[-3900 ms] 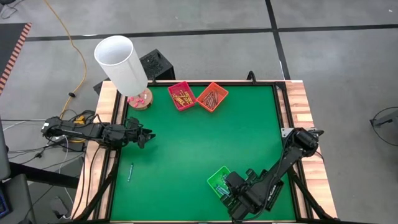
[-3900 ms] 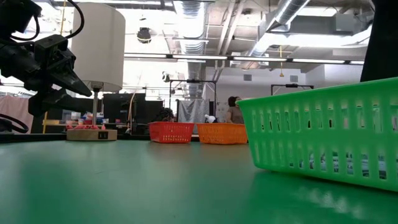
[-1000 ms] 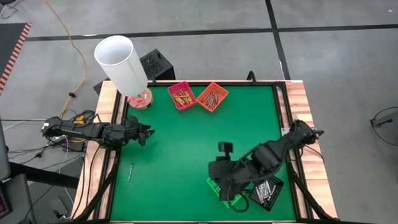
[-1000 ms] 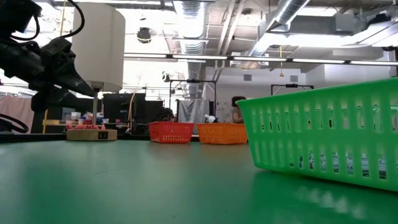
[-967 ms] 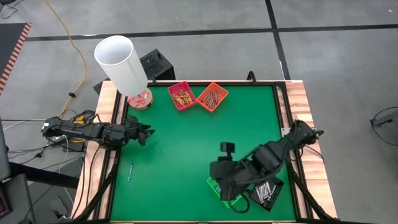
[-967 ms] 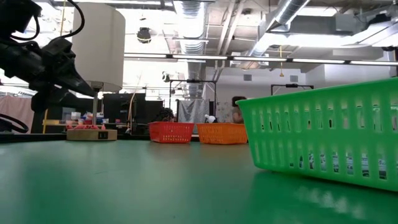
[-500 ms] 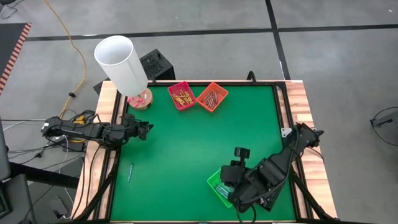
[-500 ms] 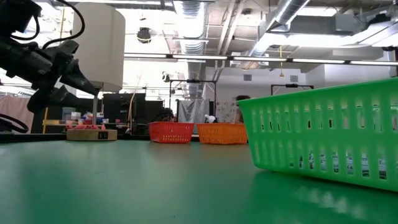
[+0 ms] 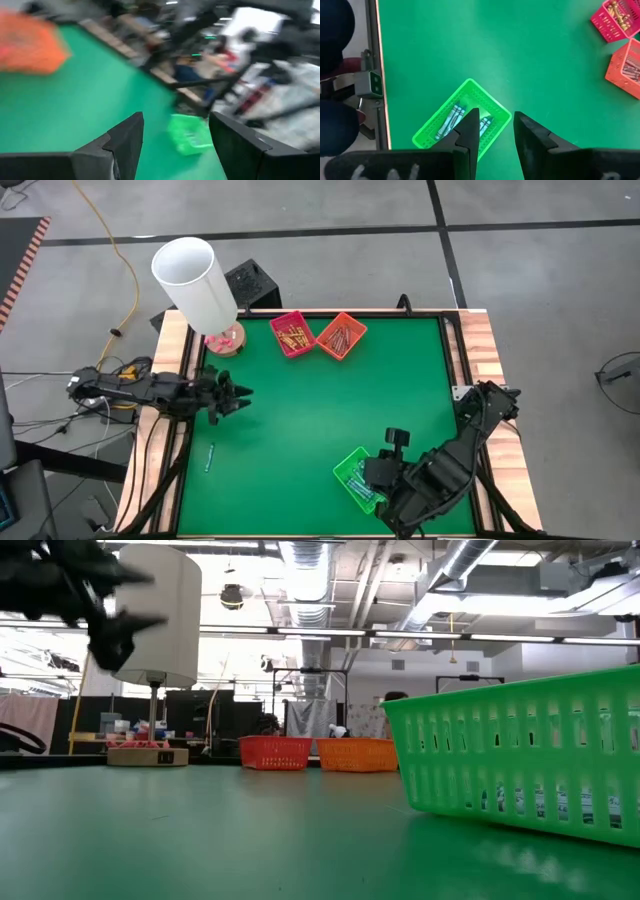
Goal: Sort crayons
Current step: Put the green crayon into the green bin
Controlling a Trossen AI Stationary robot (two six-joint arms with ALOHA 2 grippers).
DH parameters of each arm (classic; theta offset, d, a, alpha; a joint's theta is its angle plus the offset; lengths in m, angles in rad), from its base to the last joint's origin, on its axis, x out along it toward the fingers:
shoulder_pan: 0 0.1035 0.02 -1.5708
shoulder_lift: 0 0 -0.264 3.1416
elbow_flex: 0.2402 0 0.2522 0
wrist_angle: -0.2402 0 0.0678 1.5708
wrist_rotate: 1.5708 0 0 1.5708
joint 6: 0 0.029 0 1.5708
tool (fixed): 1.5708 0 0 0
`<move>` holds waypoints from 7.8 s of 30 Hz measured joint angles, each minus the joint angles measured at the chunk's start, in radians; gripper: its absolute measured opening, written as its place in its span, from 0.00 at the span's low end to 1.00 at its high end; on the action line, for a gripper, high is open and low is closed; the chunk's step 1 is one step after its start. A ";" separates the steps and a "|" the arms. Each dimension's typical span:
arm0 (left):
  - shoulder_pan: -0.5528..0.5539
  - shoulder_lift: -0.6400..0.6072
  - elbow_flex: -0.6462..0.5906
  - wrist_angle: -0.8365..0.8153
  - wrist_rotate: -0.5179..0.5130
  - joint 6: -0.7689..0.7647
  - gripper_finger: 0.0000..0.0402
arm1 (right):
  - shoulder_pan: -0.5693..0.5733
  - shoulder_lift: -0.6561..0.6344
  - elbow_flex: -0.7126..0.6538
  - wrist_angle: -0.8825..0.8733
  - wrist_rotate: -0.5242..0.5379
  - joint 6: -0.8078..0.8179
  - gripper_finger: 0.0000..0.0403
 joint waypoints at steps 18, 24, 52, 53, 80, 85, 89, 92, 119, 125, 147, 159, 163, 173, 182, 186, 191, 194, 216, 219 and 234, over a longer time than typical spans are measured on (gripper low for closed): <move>-0.057 0.025 0.120 0.017 0.213 0.270 0.52 | 0.006 0.000 0.000 0.000 0.008 0.049 0.29; -0.117 0.212 0.342 -0.338 0.158 0.353 0.52 | 0.003 0.000 0.000 0.001 0.008 0.049 0.29; -0.548 0.823 0.437 -0.985 0.237 -0.673 0.45 | 0.003 0.000 0.000 0.007 0.026 0.048 0.29; -0.573 0.829 0.437 -0.987 0.245 -0.719 0.43 | 0.003 0.000 0.000 0.007 0.026 0.048 0.29; -0.774 1.096 0.441 -0.759 0.185 -0.946 0.01 | 0.004 0.000 0.000 0.011 0.026 0.048 0.29; -0.736 1.088 0.436 -0.695 0.058 -0.891 0.00 | 0.004 0.000 0.000 0.018 0.051 0.047 0.29; -0.691 1.077 0.437 -0.637 -0.096 -0.816 0.00 | -0.004 0.000 0.000 0.047 0.121 0.041 0.29; -0.652 1.082 0.437 -0.544 -0.092 -0.725 0.00 | -0.016 0.000 0.000 0.051 0.148 0.038 0.29; -0.599 0.987 0.659 -0.800 -0.094 -0.343 0.00 | -0.223 0.293 -0.001 0.456 0.250 -0.057 0.29; -0.651 0.988 0.586 -0.759 -0.125 -0.393 0.00 | -0.139 0.220 0.000 0.483 0.286 -0.017 0.29; -0.602 0.995 0.399 -0.296 -0.276 -0.301 0.00 | -0.004 0.215 0.000 0.239 0.540 0.370 0.29; -0.569 0.948 0.399 -0.157 -0.217 -0.079 0.09 | -0.139 0.264 0.000 0.373 0.375 0.152 0.30; -0.571 0.910 0.399 -0.155 -0.191 -0.042 0.23 | -0.179 0.279 0.000 0.385 0.315 0.127 0.35; -0.572 0.794 0.399 -0.159 -0.180 -0.040 0.55 | -0.236 0.280 0.000 0.382 0.181 0.192 0.51; -0.572 0.627 0.399 -0.189 -0.178 -0.031 0.56 | -0.287 0.279 0.000 0.378 0.124 0.210 0.47; -0.572 0.567 0.399 -0.213 -0.178 -0.023 0.56 | -0.303 0.279 0.000 0.372 0.123 0.210 0.45; -0.572 0.525 0.399 -0.236 -0.178 -0.023 0.56 | -0.328 0.308 0.001 0.370 0.115 0.206 0.44; -0.572 0.521 0.399 -0.243 -0.179 -0.023 0.56 | -0.341 0.361 0.000 0.372 0.048 0.204 0.44; -0.572 0.523 0.400 -0.270 -0.181 -0.040 0.56 | -0.398 0.524 0.000 0.656 -0.123 0.124 0.44; -0.572 0.521 0.400 -0.279 -0.191 -0.036 0.56 | -0.403 0.531 -0.002 0.678 -0.138 0.129 0.44; -0.572 0.521 0.400 -0.286 -0.209 -0.039 0.56 | -0.410 0.583 0.004 0.635 -0.202 0.222 0.38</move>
